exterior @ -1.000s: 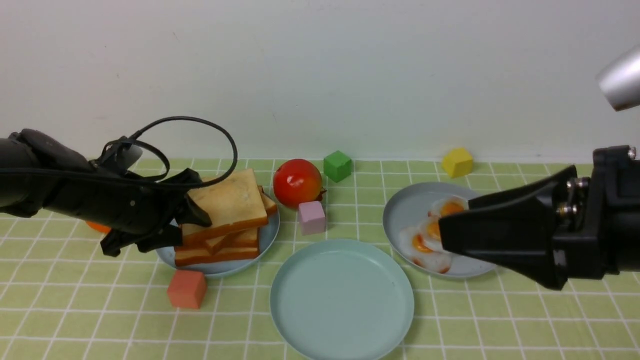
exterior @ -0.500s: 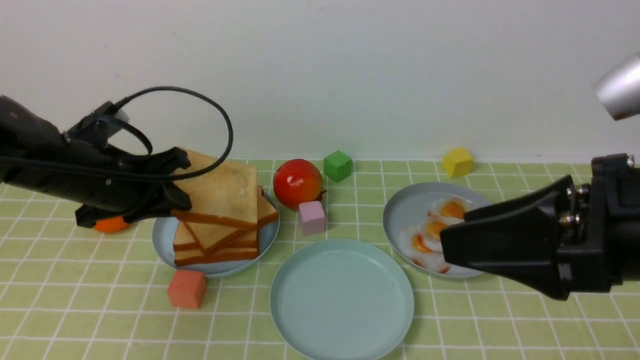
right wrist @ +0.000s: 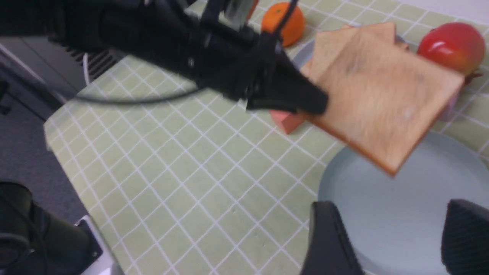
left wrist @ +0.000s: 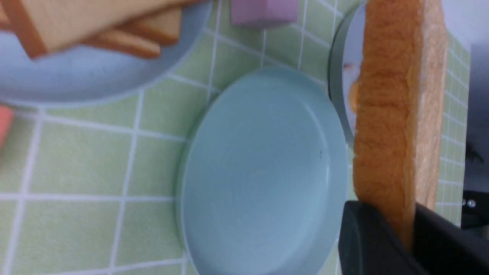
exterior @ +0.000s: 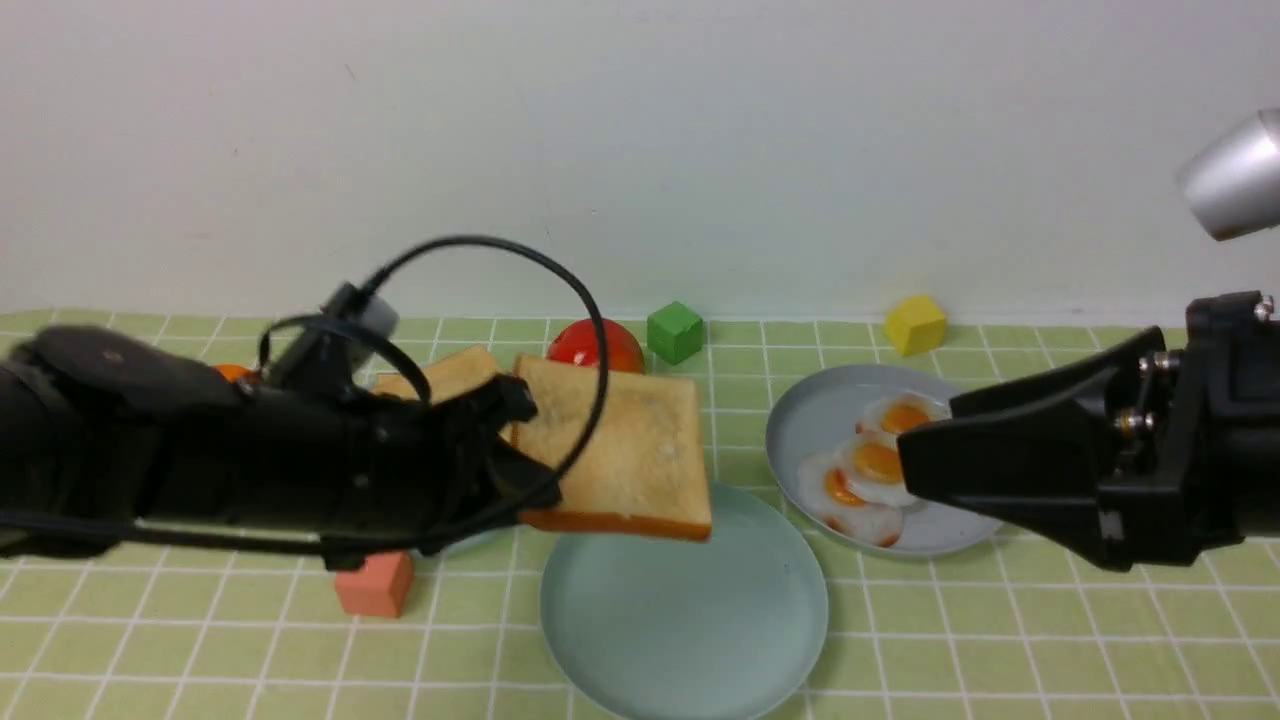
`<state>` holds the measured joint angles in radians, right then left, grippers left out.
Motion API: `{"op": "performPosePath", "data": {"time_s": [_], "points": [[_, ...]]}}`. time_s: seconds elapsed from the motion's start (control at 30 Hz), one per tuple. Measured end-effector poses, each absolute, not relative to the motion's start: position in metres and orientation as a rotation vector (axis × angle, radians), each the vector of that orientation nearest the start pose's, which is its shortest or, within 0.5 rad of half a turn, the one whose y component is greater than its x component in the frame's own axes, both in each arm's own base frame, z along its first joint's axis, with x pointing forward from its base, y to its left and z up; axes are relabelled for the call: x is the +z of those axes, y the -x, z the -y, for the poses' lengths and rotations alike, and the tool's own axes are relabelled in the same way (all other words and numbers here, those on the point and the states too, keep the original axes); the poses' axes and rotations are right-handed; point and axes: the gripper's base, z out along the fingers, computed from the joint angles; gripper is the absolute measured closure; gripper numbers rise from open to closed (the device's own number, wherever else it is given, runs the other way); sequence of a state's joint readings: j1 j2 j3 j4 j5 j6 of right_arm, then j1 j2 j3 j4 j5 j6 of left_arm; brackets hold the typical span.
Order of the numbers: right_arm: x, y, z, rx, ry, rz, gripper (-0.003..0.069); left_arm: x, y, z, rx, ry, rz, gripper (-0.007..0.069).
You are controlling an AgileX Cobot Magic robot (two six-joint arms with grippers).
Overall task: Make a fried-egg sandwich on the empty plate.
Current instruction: Use the left arm to put a slice of bread into the empty plate in the middle
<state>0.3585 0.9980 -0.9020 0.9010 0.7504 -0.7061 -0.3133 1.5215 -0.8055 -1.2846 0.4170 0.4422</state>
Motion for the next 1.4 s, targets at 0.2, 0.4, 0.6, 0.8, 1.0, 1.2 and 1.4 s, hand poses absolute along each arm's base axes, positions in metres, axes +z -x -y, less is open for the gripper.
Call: {"op": "performPosePath", "data": {"time_s": [0.2,0.4,0.6,0.8,1.0,1.2,1.4], "points": [[0.363,-0.169,-0.114,0.808,0.657,-1.998,0.0247,0.186,-0.278,0.150,-1.019,0.449,-2.497,0.0534],[0.363,-0.169,-0.114,0.808,0.657,-1.998,0.0247,0.152,-0.284,0.155,-1.032,0.519,-2.577,0.0534],[0.363,-0.169,-0.114,0.808,0.657,-1.998,0.0247,0.134,-0.284,0.157,-1.032,0.523,-2.633,0.0534],[0.363,-0.169,-0.114,0.809,0.656,-1.998,0.0247,0.133,-0.284,0.158,-1.029,0.480,-2.638,0.0505],[0.365,-0.169,-0.115,0.852,0.616,-1.984,0.0247,0.134,-0.283,0.159,-1.052,0.464,-2.643,0.0334],[0.370,-0.175,-0.113,0.819,0.561,-1.923,0.0247,0.136,-0.279,0.162,-1.079,0.381,-2.666,0.0103],[0.371,-0.176,-0.113,0.805,0.563,-1.911,0.0249,0.155,-0.275,0.160,-1.055,0.259,-2.634,0.0032]]}}
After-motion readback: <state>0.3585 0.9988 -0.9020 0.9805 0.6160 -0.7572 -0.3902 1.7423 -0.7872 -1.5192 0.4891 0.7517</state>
